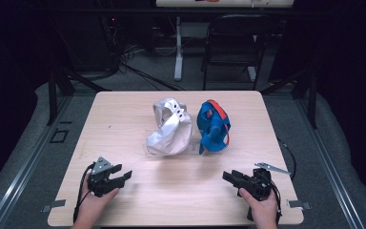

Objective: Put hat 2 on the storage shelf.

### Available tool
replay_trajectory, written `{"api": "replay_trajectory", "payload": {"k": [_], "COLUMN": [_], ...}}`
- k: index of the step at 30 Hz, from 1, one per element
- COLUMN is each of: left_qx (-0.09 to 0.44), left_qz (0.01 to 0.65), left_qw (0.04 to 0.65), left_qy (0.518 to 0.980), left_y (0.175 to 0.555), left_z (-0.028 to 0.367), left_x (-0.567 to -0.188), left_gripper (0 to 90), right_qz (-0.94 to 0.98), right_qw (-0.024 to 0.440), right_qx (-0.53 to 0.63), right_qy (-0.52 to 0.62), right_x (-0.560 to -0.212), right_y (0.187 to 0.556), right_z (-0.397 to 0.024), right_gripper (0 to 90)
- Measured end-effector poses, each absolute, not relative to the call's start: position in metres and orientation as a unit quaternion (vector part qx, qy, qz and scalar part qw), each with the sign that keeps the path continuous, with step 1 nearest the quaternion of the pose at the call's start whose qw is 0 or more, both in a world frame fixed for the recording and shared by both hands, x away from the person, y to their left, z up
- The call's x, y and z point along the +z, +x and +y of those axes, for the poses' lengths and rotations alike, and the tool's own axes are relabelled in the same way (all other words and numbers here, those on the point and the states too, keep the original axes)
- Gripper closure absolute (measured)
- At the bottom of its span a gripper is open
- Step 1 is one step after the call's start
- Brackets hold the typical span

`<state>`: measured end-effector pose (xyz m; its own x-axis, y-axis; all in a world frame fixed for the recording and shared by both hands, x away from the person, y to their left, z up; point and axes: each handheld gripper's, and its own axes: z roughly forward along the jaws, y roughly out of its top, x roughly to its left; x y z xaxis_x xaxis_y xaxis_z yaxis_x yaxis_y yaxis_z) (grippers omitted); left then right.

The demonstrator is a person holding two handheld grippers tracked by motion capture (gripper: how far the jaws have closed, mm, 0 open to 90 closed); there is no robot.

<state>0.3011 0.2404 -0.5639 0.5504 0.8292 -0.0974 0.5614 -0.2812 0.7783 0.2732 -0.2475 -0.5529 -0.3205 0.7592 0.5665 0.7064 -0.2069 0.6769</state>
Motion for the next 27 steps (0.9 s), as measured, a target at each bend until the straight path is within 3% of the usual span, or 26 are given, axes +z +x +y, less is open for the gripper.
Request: {"api": "replay_trajectory", "payload": {"k": [27], "left_qx": [0.156], "left_qz": [0.42], "left_qw": [0.413], "left_qy": [0.793], "left_y": [0.299], "left_z": [0.22], "left_x": [-0.564], "left_gripper": [47.0], "right_qz": [0.647], "right_qw": [0.046], "right_qx": [0.5], "right_qy": [0.574], "right_x": [-0.56], "right_y": [0.274], "right_z": [-0.24], "right_gripper": [45.1]}}
